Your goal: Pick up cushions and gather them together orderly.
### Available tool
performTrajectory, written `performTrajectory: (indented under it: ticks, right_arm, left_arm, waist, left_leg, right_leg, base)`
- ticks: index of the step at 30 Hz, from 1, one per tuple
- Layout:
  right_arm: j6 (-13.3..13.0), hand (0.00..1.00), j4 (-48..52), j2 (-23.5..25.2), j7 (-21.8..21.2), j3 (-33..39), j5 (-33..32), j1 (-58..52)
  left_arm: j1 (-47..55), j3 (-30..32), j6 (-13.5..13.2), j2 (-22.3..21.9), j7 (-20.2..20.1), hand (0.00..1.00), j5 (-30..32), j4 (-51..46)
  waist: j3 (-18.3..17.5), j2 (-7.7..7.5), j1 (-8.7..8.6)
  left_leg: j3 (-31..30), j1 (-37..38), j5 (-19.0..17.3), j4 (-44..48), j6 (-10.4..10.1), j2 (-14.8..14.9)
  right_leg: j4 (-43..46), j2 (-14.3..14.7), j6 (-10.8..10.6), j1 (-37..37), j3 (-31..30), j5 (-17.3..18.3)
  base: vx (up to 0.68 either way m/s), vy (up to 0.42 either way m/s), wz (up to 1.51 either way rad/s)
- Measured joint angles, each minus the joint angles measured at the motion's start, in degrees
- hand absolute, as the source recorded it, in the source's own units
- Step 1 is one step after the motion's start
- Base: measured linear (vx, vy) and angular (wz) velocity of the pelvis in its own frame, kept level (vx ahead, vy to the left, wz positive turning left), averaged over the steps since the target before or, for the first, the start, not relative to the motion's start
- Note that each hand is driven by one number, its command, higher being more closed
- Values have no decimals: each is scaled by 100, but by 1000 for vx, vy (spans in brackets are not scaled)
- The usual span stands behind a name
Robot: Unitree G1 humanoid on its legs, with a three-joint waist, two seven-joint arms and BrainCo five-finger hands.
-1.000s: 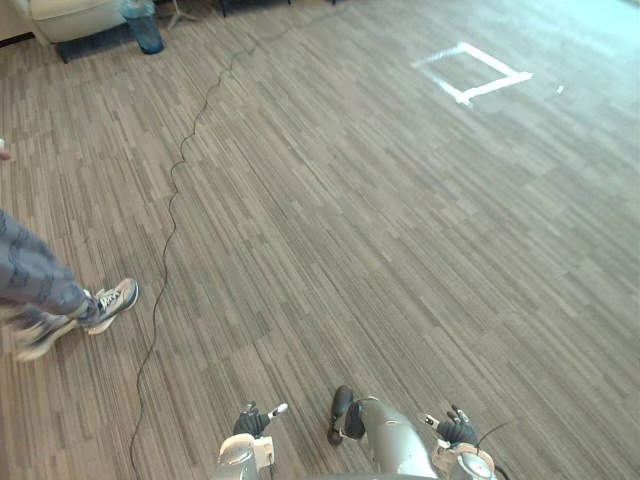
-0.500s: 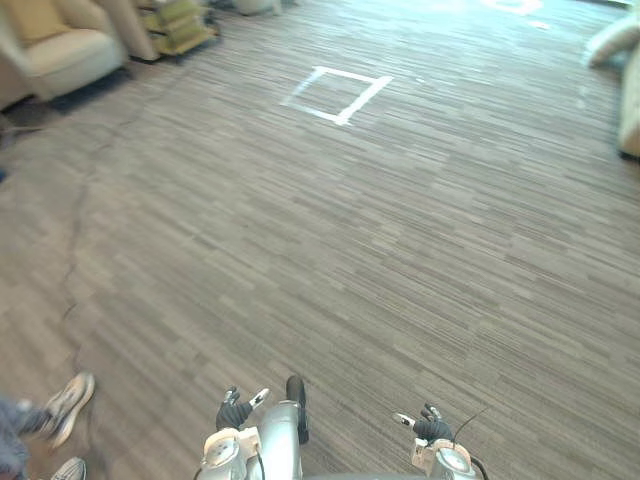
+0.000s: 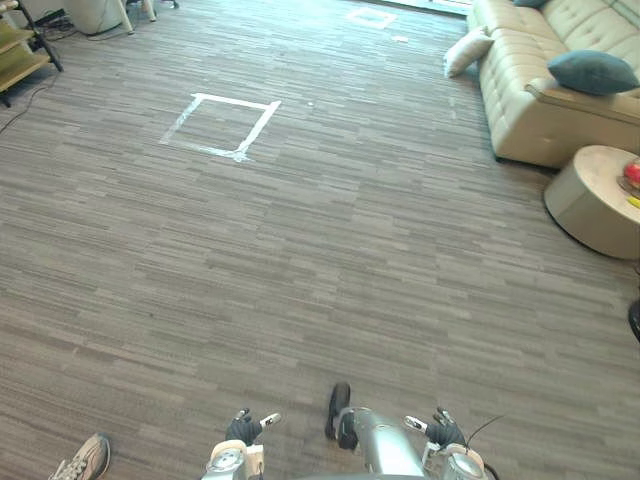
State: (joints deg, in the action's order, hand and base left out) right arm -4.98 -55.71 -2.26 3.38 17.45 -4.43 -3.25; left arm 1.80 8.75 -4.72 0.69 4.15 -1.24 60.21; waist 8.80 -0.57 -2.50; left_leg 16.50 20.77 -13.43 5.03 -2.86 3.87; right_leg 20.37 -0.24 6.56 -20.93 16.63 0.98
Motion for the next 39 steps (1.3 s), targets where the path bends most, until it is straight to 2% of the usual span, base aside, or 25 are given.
performTrajectory:
  ticks: [2, 4, 6, 8, 11, 13, 14, 16, 17, 18, 19, 20, 21, 22, 23, 26, 27, 28, 30, 31, 34, 35, 36, 37, 39]
  right_arm:
    - [2, 0, 99, 26, -16, 3, 3, 3]
    - [51, 0, 147, 50, -9, -96, -5, 25]
    - [112, 0, 84, 56, 4, -253, -3, 62]
    - [111, 0, 108, 179, 14, -408, -3, -14]
    - [130, 0, 77, 161, 29, -407, -2, -23]
    - [159, 0, 68, 150, 25, -413, 3, -22]
    - [152, 0, 41, 80, 27, -421, 5, -11]
    - [148, 0, -119, 18, 24, -433, 18, -34]
    - [160, 0, -200, 33, 21, -444, 71, -48]
    - [151, 0, -194, 119, 22, -424, 124, -102]
    - [143, 0, -193, 197, 18, -400, 145, -141]
    - [143, 0, -180, 329, -4, -390, 222, -216]
    - [119, 0, -142, 353, -3, -383, 210, -250]
    - [91, 0, -132, 349, 2, -382, 210, -242]
    - [77, 0, -57, 302, -7, -393, 222, -249]
    - [12, 0, 173, 231, -6, -415, 221, -350]
    - [-66, 0, 337, 213, -26, -336, 212, -279]
    - [-63, 0, 348, 216, -28, -305, 207, -262]
    - [-54, 0, 330, 226, -25, -323, 204, -277]
    - [-22, 0, 306, 114, -25, -314, 228, -73]
    - [30, 0, 350, 84, -16, -194, 211, -69]
    - [71, 0, 347, -61, -7, -384, 217, -115]
    - [99, 0, 347, -100, 1, -455, 217, -122]
    - [116, 0, 307, -105, 14, -463, 203, -122]
    - [155, 0, 300, -31, 28, -472, 188, -156]
  left_arm:
    - [63, 306, 8, -62, -12, 0, 61, -32]
    - [147, 618, 15, -156, -26, 0, 117, -298]
    - [162, 644, 6, -133, -38, 0, 115, -515]
    - [340, 634, -50, -49, -56, 0, 72, -814]
    - [373, 649, -143, -120, -52, 0, -18, -928]
    - [395, 590, -218, -156, -45, 0, -121, -950]
    - [397, 471, -240, -167, -39, 0, -128, -963]
    - [398, 401, -242, -182, -38, 0, -132, -964]
    - [397, 367, -241, -170, -43, 0, -122, -930]
    - [432, 367, -239, -75, -55, 0, -110, -882]
    - [435, 364, -238, 33, -57, 0, -114, -838]
    - [361, 348, -230, 178, -57, 0, -105, -758]
    - [337, 306, -215, 231, -42, 0, -106, -683]
    - [314, 287, -204, 256, -41, 0, -101, -648]
    - [326, 255, -135, 238, -36, 0, -100, -577]
    - [347, 251, -114, 155, -29, 0, -104, -542]
    - [328, 168, -108, 153, -30, 0, -105, -383]
    - [333, 132, -108, 148, -36, 0, -98, -372]
    - [348, 158, -86, 109, -25, 0, -99, -367]
    - [280, 192, -74, -75, 0, 0, -94, -303]
    - [233, 402, -114, -436, -43, 0, 16, -456]
    - [242, 493, -100, -426, -69, 0, 32, -454]
    - [267, 563, -104, -421, -69, 0, 43, -498]
    - [351, 687, -107, -423, -49, 0, 67, -602]
    - [511, 720, -106, -308, -43, 0, 47, -743]
  waist:
    - [29, 139, 8]
    - [143, 339, 137]
    - [341, 290, 279]
    - [320, 64, 335]
    - [281, 88, 434]
    - [257, 134, 494]
    - [168, 267, 580]
    - [124, 340, 620]
    - [49, 259, 656]
    - [-137, 99, 647]
    - [-223, -104, 594]
    - [-139, -364, 555]
    - [-151, -416, 519]
    - [-144, -429, 492]
    - [-92, -333, 475]
    - [-92, -190, 460]
    - [-71, -150, 257]
    - [-63, -129, 236]
    - [-71, -134, 244]
    - [-65, 290, 316]
    - [42, 381, 150]
    - [-2, 505, 206]
    - [16, 546, 265]
    - [48, 563, 305]
    - [66, 428, 328]
  left_leg:
    - [-65, -571, 94, 1578, -133, 280]
    - [-476, -1833, 1052, 4699, -488, 768]
    - [-464, -2422, 590, 6059, -342, 1005]
    - [-283, -3186, 214, 5701, -163, 971]
    - [-93, -3725, -39, 4044, -58, 746]
    - [-155, -3999, 397, 1934, -284, 384]
    - [-252, -4303, 705, 1173, -409, 343]
    - [-291, -4405, 914, 836, -198, 328]
    - [-314, -4318, 1581, 954, -64, 253]
    - [-253, -4247, 1748, 1005, 161, 37]
    - [-139, -4146, 1574, 1085, 350, -153]
    - [-12, -3720, 1037, 1293, 497, -413]
    - [-7, -3520, 835, 1354, 490, -488]
    - [-4, -3331, 680, 1390, 497, -535]
    - [18, -2791, 332, 1365, 492, -545]
    - [22, -1905, -78, 1030, 514, -466]
    - [-169, -798, -350, 383, 399, -405]
    - [-216, -573, -348, 253, 312, -423]
    - [-446, -201, -607, 330, -58, -419]
    - [-564, -195, -567, 547, -233, -78]
    - [-1111, -477, 73, 1969, -334, -123]
    - [-1084, -1390, 1107, 4136, -441, 197]
    - [-1048, -1673, 1299, 4787, -454, 369]
    - [-831, -2244, 1123, 5852, -253, 733]
    - [-505, -2921, 658, 6197, -111, 936]
  right_leg:
    - [215, 117, 153, 163, -46, 356]
    - [-94, 488, 270, 841, -390, 562]
    - [-427, 678, 351, 1746, -806, 724]
    - [-988, 620, 273, 2594, -1304, 922]
    - [-1299, 412, 73, 3174, -1745, 1133]
    - [-1608, 181, -97, 3613, -2021, 1329]
    - [-1828, 164, -274, 3782, -2143, 1445]
    - [-1860, 94, -521, 4046, -2228, 1597]
    - [-1646, -63, -662, 4119, -2329, 1705]
    - [-1114, -291, -809, 3961, -2398, 1796]
    - [-331, -462, -980, 3654, -2434, 1843]
    - [1837, -650, -1686, 2872, -2577, 1214]
    - [2689, -683, -1859, 2553, -2626, 770]
    - [3183, -694, -1869, 2331, -2605, 699]
    - [3901, -716, -1532, 1907, -2372, 894]
    - [3956, -694, -1171, 1086, -1661, 1358]
    - [1831, -490, -914, 73, -713, 1433]
    - [939, -375, -803, 74, -596, 1065]
    - [-381, 111, 78, 134, -783, -680]
    - [-225, 276, 163, 237, -645, -458]
    - [588, 18, -15, 522, -427, 623]
    - [512, 128, -1, 959, -437, 1040]
    - [465, 184, 32, 1148, -439, 1162]
    - [331, 299, 74, 1579, -456, 1350]
    - [-107, 328, 33, 2286, -528, 1532]
  base:
    - [493, -119, -24]
    - [762, -111, -84]
    - [701, 4, -122]
    - [637, 24, -100]
    - [497, 113, -75]
    - [633, 246, -60]
    - [598, 284, -54]
    - [617, 332, -53]
    - [746, 404, -56]
    - [906, 478, -45]
    - [869, 449, -34]
    - [862, 432, -21]
    - [696, 338, -13]
    - [530, 231, -16]
    - [512, 216, -21]
    - [838, 205, 2]
    - [1251, 108, 68]
    - [1515, 34, 82]
    - [884, -45, 30]
    - [752, -52, 21]
    - [680, -126, 51]
    - [622, -147, 21]
    - [722, -75, -10]
    - [600, -64, -23]
    - [565, -80, -11]
